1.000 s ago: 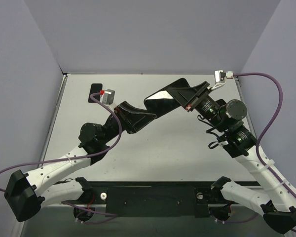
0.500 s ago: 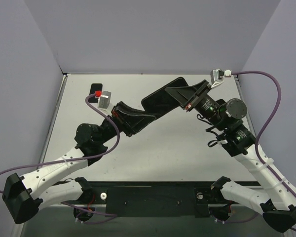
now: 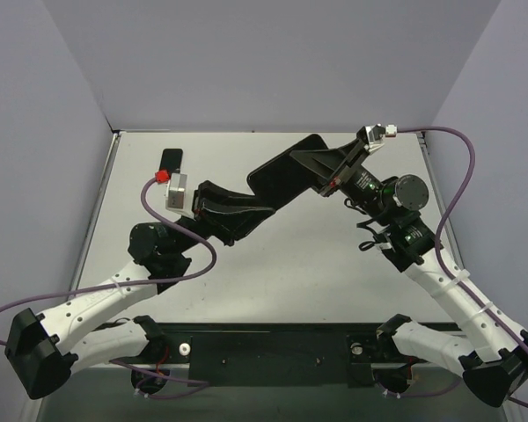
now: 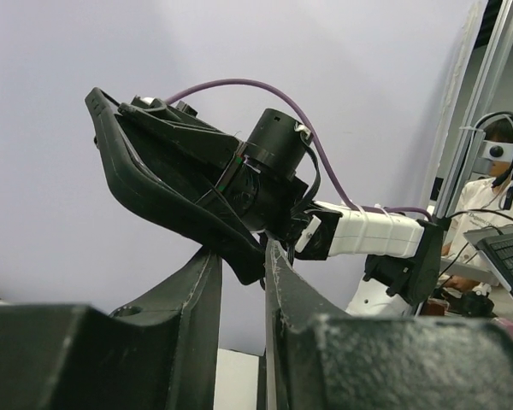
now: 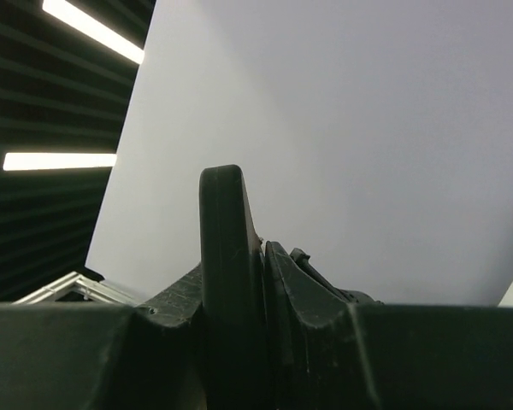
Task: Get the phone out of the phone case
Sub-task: Remove the phone case from the phone.
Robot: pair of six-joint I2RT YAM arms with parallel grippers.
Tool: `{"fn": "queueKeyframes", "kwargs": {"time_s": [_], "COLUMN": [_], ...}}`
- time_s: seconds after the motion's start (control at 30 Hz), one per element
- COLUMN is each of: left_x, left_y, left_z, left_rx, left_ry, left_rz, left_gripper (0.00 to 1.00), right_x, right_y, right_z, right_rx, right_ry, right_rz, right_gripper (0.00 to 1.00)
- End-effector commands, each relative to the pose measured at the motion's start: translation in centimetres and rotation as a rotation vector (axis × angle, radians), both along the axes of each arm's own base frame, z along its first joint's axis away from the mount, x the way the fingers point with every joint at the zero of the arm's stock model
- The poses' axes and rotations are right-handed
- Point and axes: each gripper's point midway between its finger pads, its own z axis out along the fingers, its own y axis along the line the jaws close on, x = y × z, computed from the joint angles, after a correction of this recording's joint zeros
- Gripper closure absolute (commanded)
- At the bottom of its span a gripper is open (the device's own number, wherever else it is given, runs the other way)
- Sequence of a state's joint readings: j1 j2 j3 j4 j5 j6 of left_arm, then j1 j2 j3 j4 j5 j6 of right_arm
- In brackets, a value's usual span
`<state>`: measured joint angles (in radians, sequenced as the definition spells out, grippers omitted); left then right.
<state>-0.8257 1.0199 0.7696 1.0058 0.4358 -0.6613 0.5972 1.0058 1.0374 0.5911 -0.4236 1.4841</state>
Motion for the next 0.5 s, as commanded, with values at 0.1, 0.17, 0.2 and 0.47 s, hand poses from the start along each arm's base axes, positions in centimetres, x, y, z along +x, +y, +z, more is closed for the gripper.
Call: {"fn": "queueKeyframes", "kwargs": {"time_s": [0.1,0.17,0.2,0.47], "left_x": [3.1,3.8,4.3,6.7], "left_y": [0.5,0.7,0.7,0.4], "left_z": [-1.9,-2.2,-2.4,-3.8], "left_rx": [0.017,0.015,0.017,0.017], "left_ry": [-0.021,0.002,0.009,0.1], "left_rz": [0.1,0.098,0.101,0.11], "left_gripper": [1.0,1.0,1.0,1.0], "right_x": [-1.9,-2.0,-1.9,-2.9], "right_y": [-1.4,-1.4,-1.4,-1.9], "right_z": [4.5,4.6,4.5,5.7], "right_rx": [0.29,0.312,0.317,0.359], "right_ry": [0.039,0.039,0.045,0.018], "right_rz": [0.131,0.145,0.149,0.177], "right_gripper": [1.0,1.0,1.0,1.0]}}
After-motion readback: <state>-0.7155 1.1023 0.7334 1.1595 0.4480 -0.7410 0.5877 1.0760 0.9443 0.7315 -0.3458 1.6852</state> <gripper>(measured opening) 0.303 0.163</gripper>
